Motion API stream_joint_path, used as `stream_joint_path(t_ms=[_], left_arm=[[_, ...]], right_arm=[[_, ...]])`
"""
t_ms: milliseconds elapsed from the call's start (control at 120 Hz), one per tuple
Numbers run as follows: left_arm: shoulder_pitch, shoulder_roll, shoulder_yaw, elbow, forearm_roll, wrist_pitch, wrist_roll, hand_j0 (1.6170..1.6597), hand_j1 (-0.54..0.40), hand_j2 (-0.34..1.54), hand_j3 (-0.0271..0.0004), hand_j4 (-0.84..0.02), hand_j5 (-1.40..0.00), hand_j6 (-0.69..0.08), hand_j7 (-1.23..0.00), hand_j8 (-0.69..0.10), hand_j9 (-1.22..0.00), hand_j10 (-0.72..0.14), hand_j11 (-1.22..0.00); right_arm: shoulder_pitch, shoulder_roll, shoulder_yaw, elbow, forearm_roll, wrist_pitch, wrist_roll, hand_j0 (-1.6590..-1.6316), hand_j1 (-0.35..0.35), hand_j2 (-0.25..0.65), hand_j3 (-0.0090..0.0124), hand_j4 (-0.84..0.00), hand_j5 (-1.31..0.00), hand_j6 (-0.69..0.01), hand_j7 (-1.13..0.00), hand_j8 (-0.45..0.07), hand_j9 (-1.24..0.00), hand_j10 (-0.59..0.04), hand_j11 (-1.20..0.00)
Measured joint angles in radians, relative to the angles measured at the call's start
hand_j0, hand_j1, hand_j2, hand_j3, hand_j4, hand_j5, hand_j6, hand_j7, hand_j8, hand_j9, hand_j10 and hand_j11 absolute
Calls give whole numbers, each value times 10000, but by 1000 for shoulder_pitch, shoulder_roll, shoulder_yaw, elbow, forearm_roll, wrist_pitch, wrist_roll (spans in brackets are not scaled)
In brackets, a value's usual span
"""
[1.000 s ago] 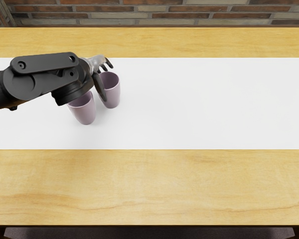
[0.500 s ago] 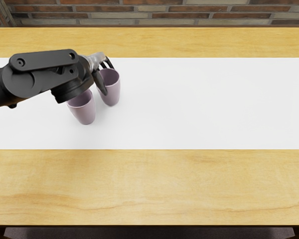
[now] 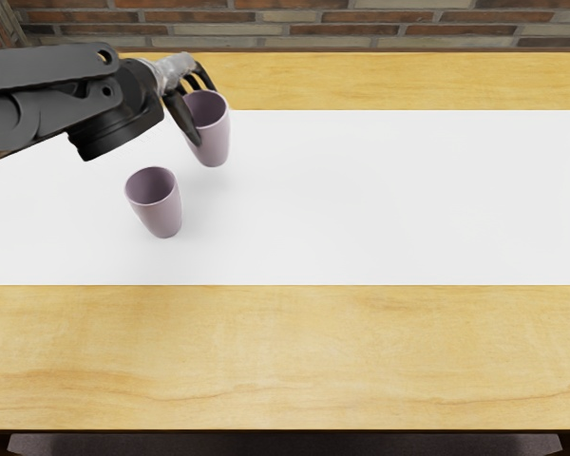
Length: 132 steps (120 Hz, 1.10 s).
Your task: Pick up cup and place in cup with left hand
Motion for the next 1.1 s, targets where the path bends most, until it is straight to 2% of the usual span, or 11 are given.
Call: stream_joint_path(t_ms=[83, 150, 233, 317, 575, 925, 1100], left_arm=[[-13, 28, -7, -51, -1, -1, 1, 16562, -1566, 1673, 0, -3572, -6297, -2914, -6227, -3673, -6299, -4687, -6293], [-28, 59, -11, -91, -1, 0, 2, 16565, -1591, 1893, 0, -3825, -6348, -3201, -6275, -3860, -6305, -4698, -6304], [-36, 97, -20, -139, -2, -1, 3, 16559, -1538, 1645, 0, -3586, -6407, -2938, -6356, -3674, -6337, -4681, -6335], [-49, 133, -29, -185, -1, 0, 4, 16565, -1549, 1936, 0, -3872, -6378, -3190, -6334, -3897, -6316, -4717, -6314], [-67, 228, -57, -307, 0, -2, 29, 16570, -1441, 2124, 0, -4198, -6337, -3460, -6250, -4096, -6274, -4770, -6265], [-92, 295, -64, -378, -1, -31, 35, 16573, -1435, 2197, 0, -4168, -6359, -3556, -6265, -4192, -6263, -4768, -6258], [-92, 359, -65, -401, -1, -48, 35, 16572, -1381, 2102, 0, -4244, -6331, -3555, -6268, -4272, -6238, -4725, -6235]], right_arm=[[0, 0, 0, 0, 0, 0, 0, -16581, -3309, -32, 0, -149, -195, -147, -195, -148, -195, -148, -195], [0, 0, 0, 0, 0, 0, 0, -16581, -3309, -32, 0, -149, -195, -148, -195, -148, -195, -149, -195], [0, 0, 0, 0, 0, 0, 0, -16581, -3309, -32, 0, -149, -195, -148, -195, -148, -195, -149, -195], [0, 0, 0, 0, 0, 0, 0, -16581, -3309, -32, 0, -149, -195, -148, -195, -149, -195, -149, -195], [0, 0, 0, 0, 0, 0, 0, -16581, -3309, -32, 0, -148, -195, -147, -195, -148, -195, -148, -195], [0, 0, 0, 0, 0, 0, 0, -16581, -3309, -32, 0, -149, -195, -148, -195, -148, -195, -149, -195], [0, 0, 0, 0, 0, 0, 0, -16581, -3309, -32, 0, -149, -195, -148, -195, -148, -195, -149, -195]])
